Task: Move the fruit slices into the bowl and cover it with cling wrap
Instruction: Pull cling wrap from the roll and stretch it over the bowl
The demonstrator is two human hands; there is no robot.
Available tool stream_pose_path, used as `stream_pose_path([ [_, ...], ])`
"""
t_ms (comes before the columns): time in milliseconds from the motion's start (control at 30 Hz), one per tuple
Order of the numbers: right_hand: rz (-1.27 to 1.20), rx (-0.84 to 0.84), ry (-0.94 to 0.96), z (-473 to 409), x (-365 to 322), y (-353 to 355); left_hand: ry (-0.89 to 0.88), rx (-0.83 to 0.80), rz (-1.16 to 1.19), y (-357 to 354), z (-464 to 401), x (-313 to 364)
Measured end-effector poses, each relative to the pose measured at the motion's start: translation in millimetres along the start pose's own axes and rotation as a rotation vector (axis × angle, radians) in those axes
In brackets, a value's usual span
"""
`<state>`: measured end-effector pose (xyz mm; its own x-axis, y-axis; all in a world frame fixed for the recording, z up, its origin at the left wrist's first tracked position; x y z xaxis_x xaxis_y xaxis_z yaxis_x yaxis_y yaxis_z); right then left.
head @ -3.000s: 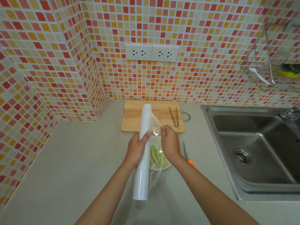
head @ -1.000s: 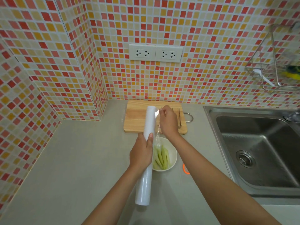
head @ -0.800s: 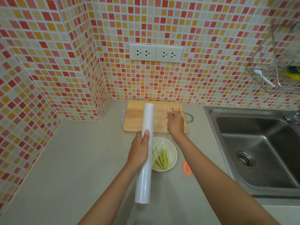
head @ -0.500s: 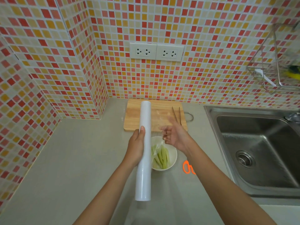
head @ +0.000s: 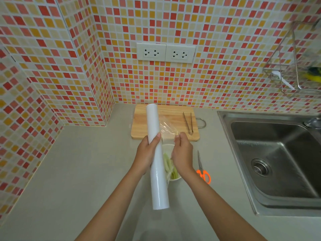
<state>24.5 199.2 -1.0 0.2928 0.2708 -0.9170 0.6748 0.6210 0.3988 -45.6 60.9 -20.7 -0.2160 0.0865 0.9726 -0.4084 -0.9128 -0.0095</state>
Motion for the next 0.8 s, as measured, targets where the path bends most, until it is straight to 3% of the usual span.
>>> stream_pose_path([
  [167,0.097,0.003,0.057,-3,-1,14,0.063,-0.091,0.027,-4,-3,-6],
  [367,0.133,0.003,0.041,0,4,20,0.198,-0.079,0.224,-11,3,-23],
  [467,0.121,0.011,0.034,2,5,21,0.146,-0.090,0.131,-12,0,-23],
  [633,0.101,0.020,-0.017,-1,11,27,0.024,0.030,-0.078,7,-8,-17],
  [800,0.094,0.022,-0.042,-2,15,30,0.152,-0.034,-0.056,1,-10,-29],
])
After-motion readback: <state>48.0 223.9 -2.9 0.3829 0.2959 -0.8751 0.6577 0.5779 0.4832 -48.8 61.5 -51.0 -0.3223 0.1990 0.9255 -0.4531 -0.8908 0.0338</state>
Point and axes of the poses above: each hand's wrist, its own z-axis away from the middle knuckle, its own y-axis out of the back of the hand, x = y × z, the point moved 10 cm from there along -z, towards the middle knuckle, and after that the axes turned 3 degrees about -y, right-handed, at the moved point
